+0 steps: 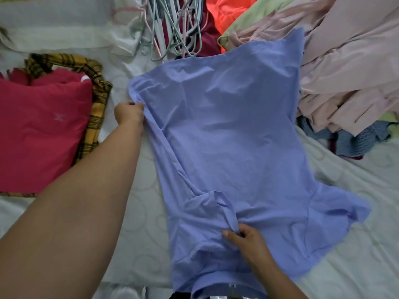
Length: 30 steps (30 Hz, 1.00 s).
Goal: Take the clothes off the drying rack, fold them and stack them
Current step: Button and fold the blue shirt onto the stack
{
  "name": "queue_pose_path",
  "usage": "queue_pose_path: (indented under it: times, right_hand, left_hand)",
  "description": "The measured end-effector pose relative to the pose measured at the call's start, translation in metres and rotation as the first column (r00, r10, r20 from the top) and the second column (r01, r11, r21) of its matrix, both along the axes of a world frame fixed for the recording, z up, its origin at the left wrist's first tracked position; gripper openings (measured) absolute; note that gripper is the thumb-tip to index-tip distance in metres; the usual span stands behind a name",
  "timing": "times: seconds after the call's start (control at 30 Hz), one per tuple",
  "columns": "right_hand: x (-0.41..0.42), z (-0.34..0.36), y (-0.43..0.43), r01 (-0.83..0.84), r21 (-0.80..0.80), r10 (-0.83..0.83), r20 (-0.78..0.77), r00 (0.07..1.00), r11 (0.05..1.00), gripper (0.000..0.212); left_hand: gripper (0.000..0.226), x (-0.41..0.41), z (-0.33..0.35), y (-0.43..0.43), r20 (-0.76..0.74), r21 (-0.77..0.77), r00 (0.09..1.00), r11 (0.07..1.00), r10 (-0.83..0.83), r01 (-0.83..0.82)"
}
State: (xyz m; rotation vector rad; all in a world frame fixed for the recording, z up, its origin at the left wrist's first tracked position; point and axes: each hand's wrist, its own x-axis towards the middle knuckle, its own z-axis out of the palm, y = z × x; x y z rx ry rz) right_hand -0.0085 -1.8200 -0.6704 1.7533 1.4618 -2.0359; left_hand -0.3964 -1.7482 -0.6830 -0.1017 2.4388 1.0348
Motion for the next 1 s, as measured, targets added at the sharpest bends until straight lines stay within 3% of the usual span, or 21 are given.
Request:
queue_pose_path:
  times: [0.1, 0.17, 0.23, 0.3, 0.43, 0.47, 0.53, 0.63, 0.7, 0.8, 0.93, 1.0]
  right_hand:
    - [0.009, 0.01, -0.003, -0.057, 0.106, 0.062, -0.043, 0.997, 0.993, 0.037]
    - [0.02, 0.018, -0.007, -0.034, 0.183, 0.048, -0.076, 0.996, 0.983, 0.025]
    - [0.03, 0.024, -0.01, 0.059, 0.174, -0.043, -0.095, 0.995, 0.983, 0.013]
    - [0.044, 0.021, -0.011, 0.121, 0.163, -0.115, -0.047, 0.992, 0.979, 0.023]
    - [0.062, 0.011, -0.011, 0.008, 0.102, -0.019, 0.102, 0.995, 0.995, 0.024]
    - [0.064, 0.011, -0.011, -0.002, 0.097, -0.009, 0.105, 0.994, 0.995, 0.027]
    - [0.065, 0.014, -0.01, 0.01, 0.092, -0.018, 0.094, 0.995, 0.996, 0.028]
    - [0.062, 0.02, -0.012, -0.002, 0.089, -0.005, 0.075, 0.997, 0.996, 0.027]
    - [0.063, 0.024, -0.013, -0.017, 0.088, 0.011, 0.07, 0.997, 0.996, 0.024]
    - [0.067, 0.026, -0.016, -0.016, 0.124, 0.008, 0.06, 0.998, 0.992, 0.023]
    - [0.08, 0.02, -0.018, -0.028, 0.158, 0.009, 0.119, 0.993, 0.987, 0.031]
    - [0.084, 0.018, -0.015, 0.021, 0.136, -0.039, 0.132, 0.99, 0.99, 0.023]
  left_hand:
    - [0.006, 0.028, 0.036, 0.008, -0.339, 0.095, 0.931, 0.98, -0.133, 0.175]
    - [0.018, 0.056, 0.059, 0.02, -0.511, 0.204, 0.828, 0.903, -0.231, 0.377]
    - [0.037, 0.081, 0.069, 0.036, -0.496, 0.214, 0.769, 0.802, -0.403, 0.558]
    - [0.059, 0.098, 0.069, 0.044, -0.344, 0.162, 0.73, 0.729, -0.59, 0.665]
    - [0.058, 0.116, 0.047, 0.0, -0.269, -0.231, 0.503, 0.561, -0.822, 0.795]
    - [0.057, 0.124, 0.043, -0.021, -0.24, -0.294, 0.503, 0.556, -0.83, 0.778]
    - [0.055, 0.149, 0.04, -0.067, -0.143, -0.324, 0.597, 0.608, -0.789, 0.725]
    - [0.051, 0.195, 0.038, -0.13, 0.06, -0.285, 0.807, 0.765, -0.587, 0.577]
    - [0.04, 0.222, 0.037, -0.154, 0.184, -0.199, 0.877, 0.857, -0.443, 0.475]
    - [0.026, 0.256, 0.032, -0.176, 0.264, -0.121, 0.877, 0.888, -0.402, 0.444]
    - [0.032, 0.274, 0.03, -0.197, 0.257, -0.073, 0.901, 0.922, -0.35, 0.38]
    - [0.035, 0.275, 0.028, -0.206, 0.328, -0.073, 0.869, 0.908, -0.37, 0.414]
